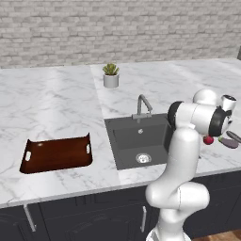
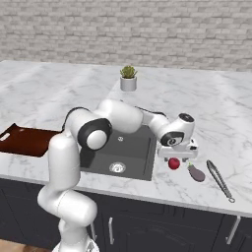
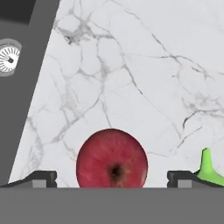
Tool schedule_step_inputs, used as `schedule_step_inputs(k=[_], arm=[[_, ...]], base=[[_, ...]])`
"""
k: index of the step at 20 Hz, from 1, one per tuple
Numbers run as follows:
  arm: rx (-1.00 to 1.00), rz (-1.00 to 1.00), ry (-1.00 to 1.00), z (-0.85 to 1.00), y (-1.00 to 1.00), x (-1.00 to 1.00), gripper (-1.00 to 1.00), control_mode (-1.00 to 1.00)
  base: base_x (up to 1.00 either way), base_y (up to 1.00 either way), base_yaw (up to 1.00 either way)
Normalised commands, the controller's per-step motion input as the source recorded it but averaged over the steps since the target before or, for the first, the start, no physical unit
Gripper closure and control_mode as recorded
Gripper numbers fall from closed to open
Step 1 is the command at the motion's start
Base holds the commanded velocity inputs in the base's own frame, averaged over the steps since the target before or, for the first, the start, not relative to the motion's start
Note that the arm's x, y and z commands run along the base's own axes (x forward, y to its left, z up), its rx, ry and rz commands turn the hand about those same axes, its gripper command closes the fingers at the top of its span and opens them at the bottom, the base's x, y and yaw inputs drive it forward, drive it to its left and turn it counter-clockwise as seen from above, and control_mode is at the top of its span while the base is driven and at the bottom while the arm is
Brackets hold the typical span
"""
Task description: Pick up all produce items and place them in the sink. Turn on the sink faucet to wash them. Then turn the sink off and put them in the tray.
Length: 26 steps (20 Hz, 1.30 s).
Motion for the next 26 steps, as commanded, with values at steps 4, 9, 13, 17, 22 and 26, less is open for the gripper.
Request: schedule_step_inputs(k=[4,9,13,17,22,26], arm=[[0.00,0.01,0.00,-0.23,0.14,0.00,-1.00,-1.00],[0.00,0.01,0.00,-0.26,0.02,0.00,-1.00,-1.00],[-0.02,0.00,0.01,-0.17,0.01,0.00,1.00,-1.00],[0.00,0.00,-0.01,-0.01,0.05,-0.01,1.00,-1.00],[-0.05,-0.06,-0.12,0.37,0.64,-0.27,1.00,-1.00],[-0.05,-0.11,-0.08,0.48,0.99,-0.20,1.00,-1.00]], base=[[0.00,0.00,0.00],[0.00,0.00,0.00],[0.00,0.00,0.00],[0.00,0.00,0.00],[0.00,0.00,0.00],[0.00,0.00,0.00]])
